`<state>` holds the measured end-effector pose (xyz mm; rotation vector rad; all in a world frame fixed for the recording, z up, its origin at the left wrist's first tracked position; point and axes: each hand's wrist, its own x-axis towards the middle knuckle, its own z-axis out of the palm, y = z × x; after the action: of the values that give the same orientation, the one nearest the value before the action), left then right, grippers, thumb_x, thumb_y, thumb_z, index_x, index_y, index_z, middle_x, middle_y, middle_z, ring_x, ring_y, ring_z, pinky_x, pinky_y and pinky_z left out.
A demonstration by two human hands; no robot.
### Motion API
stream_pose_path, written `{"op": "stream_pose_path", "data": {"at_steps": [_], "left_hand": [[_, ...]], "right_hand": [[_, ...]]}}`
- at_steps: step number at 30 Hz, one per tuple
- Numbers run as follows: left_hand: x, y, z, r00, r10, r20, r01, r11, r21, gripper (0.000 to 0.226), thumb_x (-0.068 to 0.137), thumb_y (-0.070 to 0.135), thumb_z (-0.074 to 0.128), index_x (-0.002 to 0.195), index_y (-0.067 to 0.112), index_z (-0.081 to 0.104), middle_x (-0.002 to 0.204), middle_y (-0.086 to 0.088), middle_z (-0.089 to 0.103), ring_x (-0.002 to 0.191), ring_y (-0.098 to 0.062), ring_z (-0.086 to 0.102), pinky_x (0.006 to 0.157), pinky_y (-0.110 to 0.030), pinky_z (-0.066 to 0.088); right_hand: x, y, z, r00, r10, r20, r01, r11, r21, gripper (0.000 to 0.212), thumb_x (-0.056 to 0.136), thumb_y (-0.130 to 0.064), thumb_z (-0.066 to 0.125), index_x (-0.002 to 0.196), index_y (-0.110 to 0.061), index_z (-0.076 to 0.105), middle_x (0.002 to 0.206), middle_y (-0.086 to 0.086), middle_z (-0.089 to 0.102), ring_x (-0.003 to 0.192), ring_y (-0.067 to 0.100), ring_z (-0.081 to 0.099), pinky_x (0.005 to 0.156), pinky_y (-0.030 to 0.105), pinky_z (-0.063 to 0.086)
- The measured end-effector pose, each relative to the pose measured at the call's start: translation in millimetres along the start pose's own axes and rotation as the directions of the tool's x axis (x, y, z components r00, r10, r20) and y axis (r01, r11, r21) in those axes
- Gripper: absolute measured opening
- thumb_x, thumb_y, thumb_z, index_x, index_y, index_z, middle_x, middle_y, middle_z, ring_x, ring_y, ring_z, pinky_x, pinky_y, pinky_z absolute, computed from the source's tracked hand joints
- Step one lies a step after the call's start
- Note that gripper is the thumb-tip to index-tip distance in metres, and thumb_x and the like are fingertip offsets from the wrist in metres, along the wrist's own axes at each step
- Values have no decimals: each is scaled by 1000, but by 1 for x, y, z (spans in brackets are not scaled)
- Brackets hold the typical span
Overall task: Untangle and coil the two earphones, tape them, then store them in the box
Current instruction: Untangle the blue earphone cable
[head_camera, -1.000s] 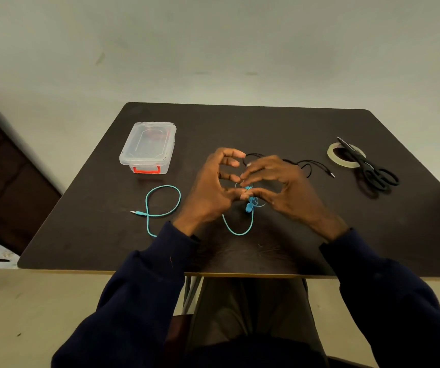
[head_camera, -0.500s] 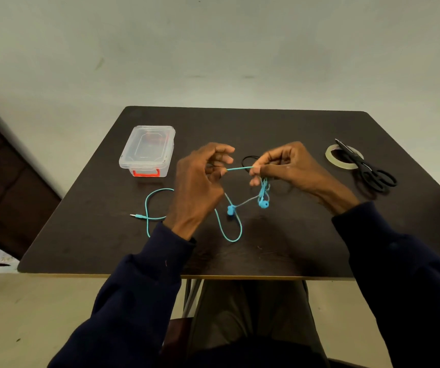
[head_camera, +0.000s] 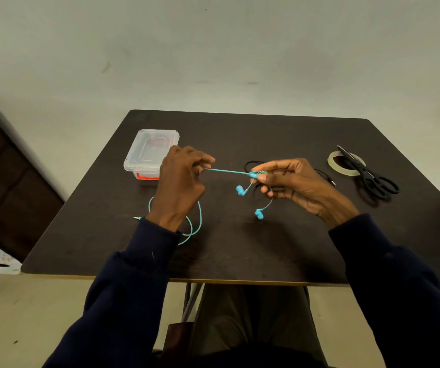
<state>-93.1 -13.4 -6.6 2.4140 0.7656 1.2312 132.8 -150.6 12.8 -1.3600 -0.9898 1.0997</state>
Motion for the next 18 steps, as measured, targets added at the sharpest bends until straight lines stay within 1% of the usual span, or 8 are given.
{"op": "stream_pose_path", "data": {"at_steps": [3,7,9,11,13,15,16,18], "left_hand": [[-1,-3,-3,988,-115,105,115,993,6,39,78,-17,70,99,15,78,96,-3,73,95,-23,62,85,-48,56],[-5,11,3,966,-58,252,73,996,-50,44,81,-12,70,108,22,78,110,3,73,105,-19,60,92,-42,53],[-6,19,8,946,-59,319,95,991,-98,42,85,-5,69,114,25,75,116,7,72,110,-13,59,98,-39,51],[-7,24,11,934,-54,354,124,976,-177,34,87,7,72,115,27,75,116,11,73,112,-6,62,103,-36,50],[-8,29,14,938,-36,345,137,952,-274,24,87,14,77,110,23,78,108,11,76,104,-1,67,98,-28,53],[-9,32,17,949,-54,312,167,921,-351,19,85,14,79,104,17,80,97,10,77,92,1,70,86,-20,55],[-10,32,18,949,-84,305,201,904,-377,17,85,12,79,101,15,80,93,10,77,88,0,71,81,-18,56],[-11,31,21,936,-155,317,281,869,-407,15,84,11,80,99,13,81,88,7,78,83,-5,73,76,-20,58]], "right_hand": [[0,6,2,1000,14,7,-14,1000,-17,35,79,-12,76,112,-1,73,104,17,75,76,16,69,62,20,57],[3,12,10,1000,10,-22,-11,999,-37,26,84,-11,75,108,0,73,106,19,75,73,15,68,57,19,54],[4,13,12,998,7,-56,-9,999,-38,19,88,-8,73,106,-1,73,103,19,76,70,16,68,56,18,54],[3,14,14,997,-5,-76,3,1000,-31,19,89,-8,73,106,-1,74,100,19,76,68,16,68,55,19,54],[2,16,17,996,-10,-86,9,1000,-4,19,88,-10,74,105,-2,74,96,17,76,67,16,69,54,20,55],[0,17,18,997,-13,-81,14,1000,15,21,88,-11,73,107,-1,74,97,19,76,68,16,69,54,20,54],[-1,18,19,997,-16,-70,17,1000,23,23,89,-11,73,109,0,73,99,20,75,68,17,68,53,20,53],[-2,19,20,999,-24,-34,26,999,45,26,89,-13,72,111,1,72,100,21,74,69,17,66,52,21,51]]}}
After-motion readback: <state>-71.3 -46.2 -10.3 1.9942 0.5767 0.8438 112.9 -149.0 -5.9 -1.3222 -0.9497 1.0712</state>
